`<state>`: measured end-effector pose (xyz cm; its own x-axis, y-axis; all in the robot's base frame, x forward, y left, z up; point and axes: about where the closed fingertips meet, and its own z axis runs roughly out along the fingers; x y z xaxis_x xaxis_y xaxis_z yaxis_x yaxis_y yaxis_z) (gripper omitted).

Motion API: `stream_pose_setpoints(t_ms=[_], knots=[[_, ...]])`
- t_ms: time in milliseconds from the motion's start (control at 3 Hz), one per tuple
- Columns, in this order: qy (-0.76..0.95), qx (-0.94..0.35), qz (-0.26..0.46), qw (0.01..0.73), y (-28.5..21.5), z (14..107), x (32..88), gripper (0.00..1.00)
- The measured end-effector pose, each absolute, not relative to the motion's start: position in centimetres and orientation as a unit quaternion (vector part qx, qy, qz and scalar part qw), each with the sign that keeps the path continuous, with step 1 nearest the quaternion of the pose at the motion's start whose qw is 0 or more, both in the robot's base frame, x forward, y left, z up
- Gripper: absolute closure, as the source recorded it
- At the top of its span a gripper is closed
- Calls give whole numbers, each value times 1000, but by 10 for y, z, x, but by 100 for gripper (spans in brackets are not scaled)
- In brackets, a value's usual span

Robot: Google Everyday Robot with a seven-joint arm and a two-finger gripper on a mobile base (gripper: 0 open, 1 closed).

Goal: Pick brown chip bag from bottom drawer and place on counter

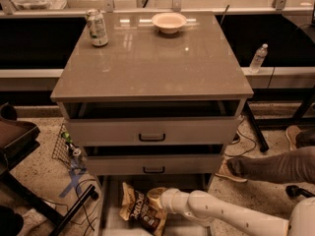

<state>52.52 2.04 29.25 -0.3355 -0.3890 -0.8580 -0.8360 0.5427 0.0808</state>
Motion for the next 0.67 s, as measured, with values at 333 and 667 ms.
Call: stream_pose_setpoints(t_ms=[333, 667], knots=[[772, -397, 268, 418, 22, 292, 525, 35], [764, -420, 261, 415, 27, 282, 521, 4]])
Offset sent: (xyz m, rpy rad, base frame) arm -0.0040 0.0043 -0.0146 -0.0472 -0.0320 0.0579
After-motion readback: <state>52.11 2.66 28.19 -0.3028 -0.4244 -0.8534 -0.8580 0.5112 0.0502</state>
